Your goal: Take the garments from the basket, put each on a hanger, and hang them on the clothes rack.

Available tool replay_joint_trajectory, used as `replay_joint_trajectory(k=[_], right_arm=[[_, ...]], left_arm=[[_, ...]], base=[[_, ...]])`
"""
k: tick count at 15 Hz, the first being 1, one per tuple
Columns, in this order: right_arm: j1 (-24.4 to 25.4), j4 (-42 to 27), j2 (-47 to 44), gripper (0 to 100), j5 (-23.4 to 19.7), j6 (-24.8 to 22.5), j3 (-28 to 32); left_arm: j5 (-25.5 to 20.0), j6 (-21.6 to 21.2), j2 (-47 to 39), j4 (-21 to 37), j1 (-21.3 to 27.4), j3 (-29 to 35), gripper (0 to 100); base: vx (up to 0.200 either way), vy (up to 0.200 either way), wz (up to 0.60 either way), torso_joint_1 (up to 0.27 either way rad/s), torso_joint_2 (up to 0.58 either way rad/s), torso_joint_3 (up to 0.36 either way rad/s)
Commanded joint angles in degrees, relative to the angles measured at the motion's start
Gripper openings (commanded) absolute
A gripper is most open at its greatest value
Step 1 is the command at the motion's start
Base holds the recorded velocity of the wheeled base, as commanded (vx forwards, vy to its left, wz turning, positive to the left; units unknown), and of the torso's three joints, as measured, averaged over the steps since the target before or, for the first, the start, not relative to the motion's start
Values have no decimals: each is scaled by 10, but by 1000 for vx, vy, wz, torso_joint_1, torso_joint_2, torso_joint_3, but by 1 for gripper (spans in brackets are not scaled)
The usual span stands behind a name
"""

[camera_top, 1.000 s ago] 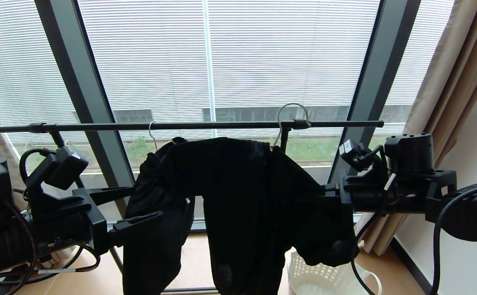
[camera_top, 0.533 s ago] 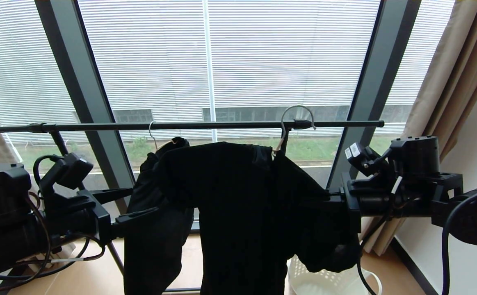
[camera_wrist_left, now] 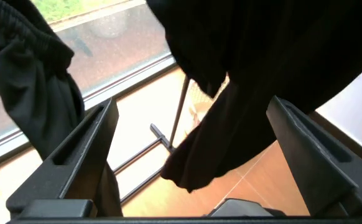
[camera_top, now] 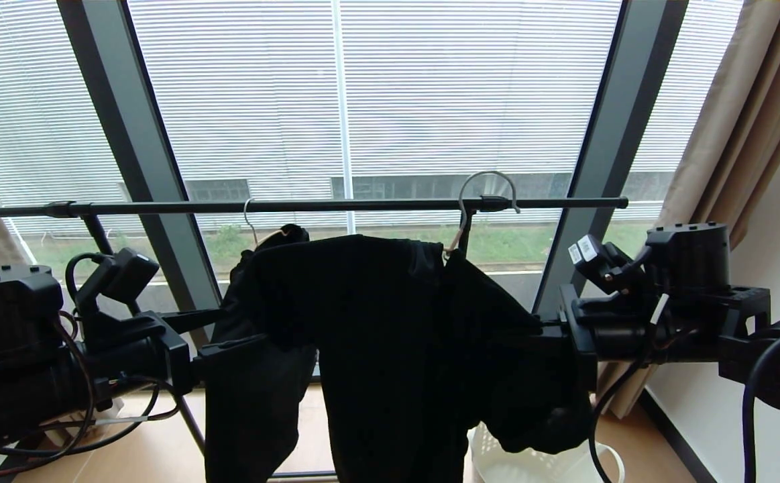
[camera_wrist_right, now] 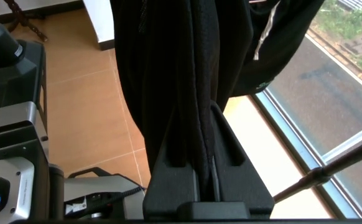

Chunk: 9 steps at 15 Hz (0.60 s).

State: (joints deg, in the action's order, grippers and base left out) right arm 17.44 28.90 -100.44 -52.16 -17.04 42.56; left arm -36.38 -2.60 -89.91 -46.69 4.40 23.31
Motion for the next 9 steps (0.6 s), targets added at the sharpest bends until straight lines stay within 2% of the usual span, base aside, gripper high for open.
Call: replay_joint_trajectory(k=[1, 3, 8, 9], right_arm=[[3, 1, 2, 0, 0, 0, -1], [7, 1, 3, 0, 0, 0, -3], [13, 0, 11, 0, -1, -24, -10], [14, 1, 11, 0, -1, -24, -9]], left_arm=[[0, 6, -1, -6, 10, -3, 100], [1, 30, -4, -9, 11, 2, 100], [2, 59, -18, -9, 21, 18, 100], [3, 63, -19, -9, 25, 26, 0]], base=[[0, 0, 0, 0, 0, 0], [0, 0, 0, 0, 0, 0], [0, 0, 0, 0, 0, 0], [0, 0, 0, 0, 0, 0]])
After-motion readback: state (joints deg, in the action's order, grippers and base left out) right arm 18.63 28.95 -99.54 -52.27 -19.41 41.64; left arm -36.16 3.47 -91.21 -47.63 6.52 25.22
